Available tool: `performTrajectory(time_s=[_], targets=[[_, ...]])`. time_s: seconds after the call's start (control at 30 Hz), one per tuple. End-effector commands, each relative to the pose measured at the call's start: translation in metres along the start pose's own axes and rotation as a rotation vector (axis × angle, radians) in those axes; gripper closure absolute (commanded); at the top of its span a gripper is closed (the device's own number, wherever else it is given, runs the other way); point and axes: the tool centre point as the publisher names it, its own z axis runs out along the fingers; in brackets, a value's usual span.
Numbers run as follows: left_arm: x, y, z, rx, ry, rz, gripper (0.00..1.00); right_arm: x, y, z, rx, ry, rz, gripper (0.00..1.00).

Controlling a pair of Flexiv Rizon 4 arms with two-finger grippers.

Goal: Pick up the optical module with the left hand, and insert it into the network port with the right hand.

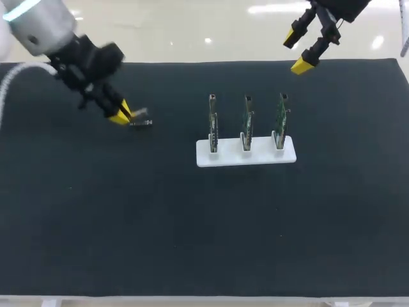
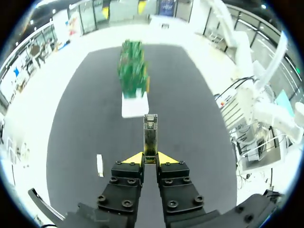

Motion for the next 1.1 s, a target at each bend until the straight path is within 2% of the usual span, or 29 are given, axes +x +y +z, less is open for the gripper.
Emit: performTrajectory(time_s=[0.03, 0.2, 0.3, 0.43, 0.63, 1.1], targets=[[-0.009, -0.031, -0.045, -0.028, -0.235, 0.047, 1.0, 0.0, 0.001, 0.0, 0.002, -0.002, -0.001, 0.0], [-0.027, -0.034, -0.075, -0.026, -0.37, 0.038, 1.0, 0.0, 0.001, 0.0, 0.002, -0.002, -0.001, 0.0], [-0.033, -0.035, -0.091, -0.028, -0.46, 0.027, 1.0, 0.0, 0.001, 0.0, 0.002, -0.002, -0.001, 0.0], [-0.035, -0.035, -0.105, -0.032, -0.536, 0.007, 1.0, 0.0, 0.001, 0.0, 0.002, -0.002, -0.001, 0.0], [-0.034, -0.033, -0.118, -0.006, -0.589, -0.01, 1.0, 0.0, 0.001, 0.0, 0.002, -0.002, -0.001, 0.0], [-0.034, -0.033, -0.118, -0.006, -0.589, -0.01, 1.0, 0.0, 0.001, 0.0, 0.002, -0.002, -0.001, 0.0]])
